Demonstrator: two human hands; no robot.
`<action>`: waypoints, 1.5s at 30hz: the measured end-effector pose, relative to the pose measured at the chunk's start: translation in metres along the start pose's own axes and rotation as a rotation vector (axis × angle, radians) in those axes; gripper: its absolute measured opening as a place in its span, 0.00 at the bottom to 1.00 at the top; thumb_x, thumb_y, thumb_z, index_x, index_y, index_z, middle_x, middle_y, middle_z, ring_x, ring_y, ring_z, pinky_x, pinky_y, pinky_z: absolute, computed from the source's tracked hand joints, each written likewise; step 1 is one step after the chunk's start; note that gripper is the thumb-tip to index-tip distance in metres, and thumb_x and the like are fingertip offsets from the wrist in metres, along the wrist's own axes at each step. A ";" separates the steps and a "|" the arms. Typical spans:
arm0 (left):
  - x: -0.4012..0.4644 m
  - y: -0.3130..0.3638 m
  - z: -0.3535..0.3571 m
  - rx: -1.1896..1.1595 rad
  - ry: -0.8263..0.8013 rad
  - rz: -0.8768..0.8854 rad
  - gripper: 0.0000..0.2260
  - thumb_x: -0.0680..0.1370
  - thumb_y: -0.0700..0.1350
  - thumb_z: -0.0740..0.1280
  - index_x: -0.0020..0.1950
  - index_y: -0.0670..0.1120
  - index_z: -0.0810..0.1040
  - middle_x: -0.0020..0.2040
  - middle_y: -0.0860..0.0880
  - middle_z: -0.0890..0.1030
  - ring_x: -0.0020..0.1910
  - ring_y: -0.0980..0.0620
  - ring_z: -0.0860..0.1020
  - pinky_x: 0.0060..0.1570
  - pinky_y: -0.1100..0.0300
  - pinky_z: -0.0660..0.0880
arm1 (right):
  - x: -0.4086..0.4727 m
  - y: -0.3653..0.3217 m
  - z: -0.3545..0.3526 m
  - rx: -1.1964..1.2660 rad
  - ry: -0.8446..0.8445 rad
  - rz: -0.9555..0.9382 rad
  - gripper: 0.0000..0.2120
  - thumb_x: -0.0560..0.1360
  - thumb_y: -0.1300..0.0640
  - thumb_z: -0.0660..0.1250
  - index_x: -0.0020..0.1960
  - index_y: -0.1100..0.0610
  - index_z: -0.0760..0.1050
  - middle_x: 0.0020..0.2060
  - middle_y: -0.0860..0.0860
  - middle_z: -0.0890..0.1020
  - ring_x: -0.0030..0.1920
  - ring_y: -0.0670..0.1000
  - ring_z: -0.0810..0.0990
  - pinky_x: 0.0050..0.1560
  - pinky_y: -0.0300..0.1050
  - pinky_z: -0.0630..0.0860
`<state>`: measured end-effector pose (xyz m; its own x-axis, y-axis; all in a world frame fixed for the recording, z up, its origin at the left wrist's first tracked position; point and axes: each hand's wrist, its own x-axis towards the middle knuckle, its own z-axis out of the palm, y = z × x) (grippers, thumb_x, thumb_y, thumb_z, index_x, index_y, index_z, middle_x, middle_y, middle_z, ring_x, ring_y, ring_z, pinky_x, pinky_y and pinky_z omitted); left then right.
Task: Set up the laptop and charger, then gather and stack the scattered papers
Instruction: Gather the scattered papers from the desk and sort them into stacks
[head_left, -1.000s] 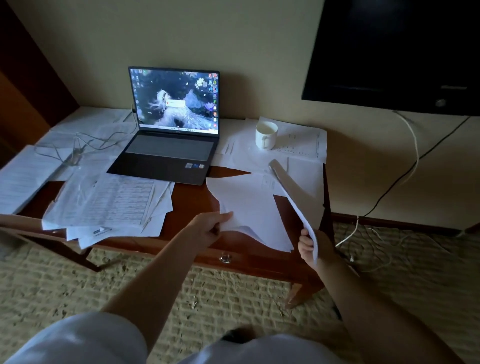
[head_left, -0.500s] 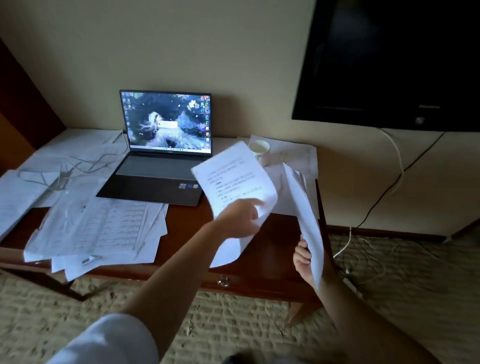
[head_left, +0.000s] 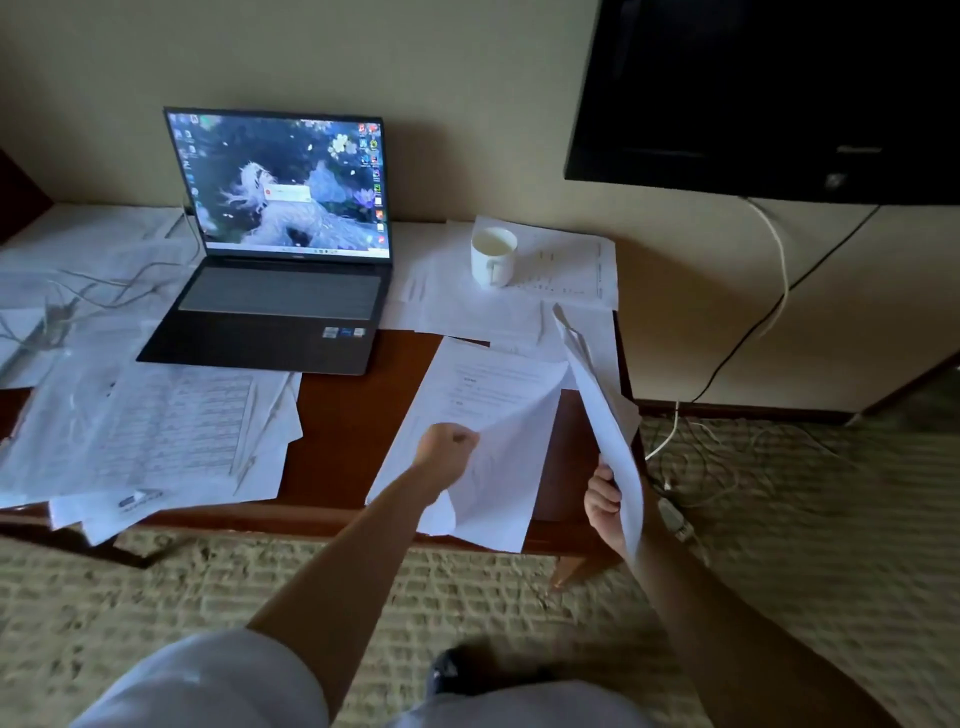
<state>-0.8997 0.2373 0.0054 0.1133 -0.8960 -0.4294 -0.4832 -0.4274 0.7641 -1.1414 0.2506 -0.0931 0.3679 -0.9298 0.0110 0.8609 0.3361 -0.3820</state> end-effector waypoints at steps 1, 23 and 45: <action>-0.001 0.003 -0.011 -0.168 0.094 -0.032 0.06 0.78 0.42 0.66 0.43 0.42 0.81 0.33 0.48 0.74 0.32 0.53 0.70 0.28 0.66 0.67 | 0.003 0.003 0.001 -0.010 0.014 -0.030 0.21 0.83 0.57 0.43 0.64 0.69 0.67 0.57 0.63 0.76 0.53 0.58 0.78 0.53 0.47 0.71; -0.008 -0.030 -0.020 -0.143 -0.071 -0.309 0.16 0.77 0.48 0.68 0.58 0.37 0.77 0.57 0.39 0.76 0.55 0.41 0.76 0.46 0.54 0.69 | 0.004 0.010 0.016 0.007 0.018 -0.009 0.21 0.83 0.59 0.42 0.66 0.70 0.66 0.58 0.63 0.77 0.52 0.58 0.79 0.52 0.48 0.73; 0.000 -0.033 -0.019 -0.463 0.130 -0.158 0.18 0.83 0.49 0.57 0.41 0.42 0.79 0.48 0.43 0.83 0.53 0.43 0.80 0.52 0.53 0.76 | 0.018 0.014 0.075 -0.968 0.763 0.126 0.06 0.77 0.65 0.60 0.46 0.62 0.76 0.33 0.53 0.80 0.29 0.44 0.79 0.25 0.33 0.71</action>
<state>-0.8677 0.2487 -0.0106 0.2752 -0.8113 -0.5158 -0.0195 -0.5411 0.8407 -1.0967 0.2499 -0.0284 -0.1487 -0.8578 -0.4921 0.1011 0.4818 -0.8704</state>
